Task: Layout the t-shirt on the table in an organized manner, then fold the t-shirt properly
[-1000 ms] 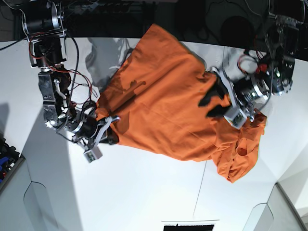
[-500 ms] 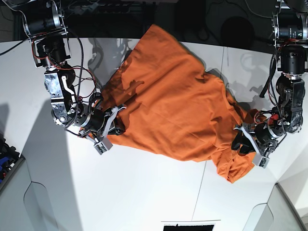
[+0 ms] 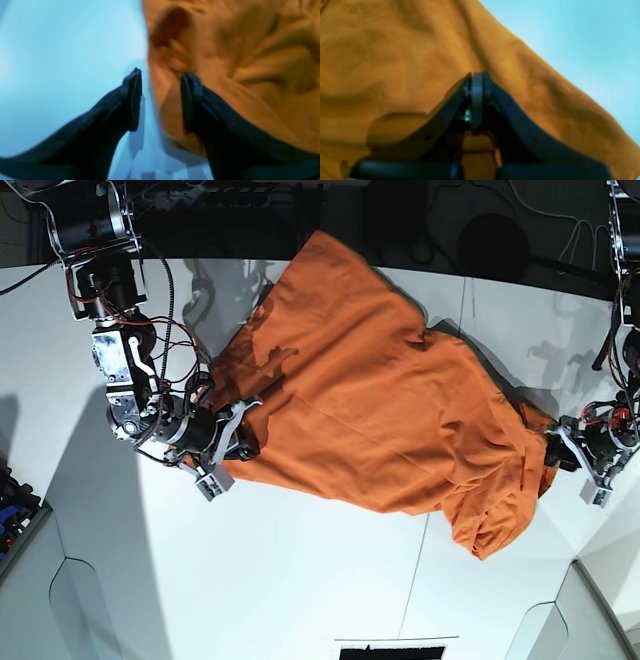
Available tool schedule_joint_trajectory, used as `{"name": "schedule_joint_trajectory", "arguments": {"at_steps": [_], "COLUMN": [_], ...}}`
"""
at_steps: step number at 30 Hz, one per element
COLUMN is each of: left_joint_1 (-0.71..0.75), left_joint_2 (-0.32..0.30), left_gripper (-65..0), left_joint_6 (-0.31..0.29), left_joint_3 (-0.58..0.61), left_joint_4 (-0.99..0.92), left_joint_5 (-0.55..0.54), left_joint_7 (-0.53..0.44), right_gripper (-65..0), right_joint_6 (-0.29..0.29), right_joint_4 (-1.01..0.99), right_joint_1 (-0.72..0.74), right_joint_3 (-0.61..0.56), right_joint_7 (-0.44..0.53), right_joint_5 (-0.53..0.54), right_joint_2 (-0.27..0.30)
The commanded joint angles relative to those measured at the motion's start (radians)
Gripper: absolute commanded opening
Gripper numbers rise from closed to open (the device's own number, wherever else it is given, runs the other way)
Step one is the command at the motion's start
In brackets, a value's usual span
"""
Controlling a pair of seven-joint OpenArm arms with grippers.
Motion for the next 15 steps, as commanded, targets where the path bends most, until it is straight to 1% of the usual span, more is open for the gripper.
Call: {"name": "schedule_joint_trajectory", "arguments": {"at_steps": [1, 3, 6, 9, 12, 14, 15], "left_joint_1": [-0.016, -0.011, -0.010, -0.009, -0.009, -0.009, -0.010], "left_joint_2": [-0.021, -0.018, -0.020, -0.017, -0.002, -0.002, -0.002], "left_gripper": [-38.6, -38.5, -38.5, -38.5, -38.6, -38.5, -38.5], "left_joint_6": [-0.005, -0.003, 0.052, 0.054, 0.039, 0.041, 0.057], "left_joint_3": [-0.007, -0.007, -0.009, -0.009, -0.009, -0.009, -0.009], "left_joint_4": [0.014, 0.014, 0.014, 0.014, 0.014, 0.014, 0.014], "left_joint_5": [-0.017, -0.017, -0.016, -0.017, -0.011, 0.001, 0.013], "left_joint_7": [-0.014, -0.014, -0.028, -0.045, -0.045, -0.054, -0.072], "right_gripper": [-65.0, -65.0, -65.0, -65.0, -65.0, -65.0, -65.0], "right_joint_6": [-0.007, -0.007, -0.007, -0.007, -0.007, -0.007, -0.007], "right_joint_4": [0.005, 0.005, 0.005, 0.005, 0.005, 0.005, 0.005], "right_joint_1": [0.014, 0.014, 0.014, 0.013, 0.013, 0.014, 0.014], "right_joint_3": [0.002, 0.002, 0.002, 0.002, 0.002, 0.002, 0.002], "right_joint_7": [-0.029, -0.029, -0.029, -0.029, -0.029, -0.029, -0.030], "right_joint_5": [-0.029, -0.029, -0.025, -0.025, -0.025, -0.025, -0.025], "right_joint_2": [0.006, 0.006, 0.006, 0.006, 0.006, 0.006, 0.006]}}
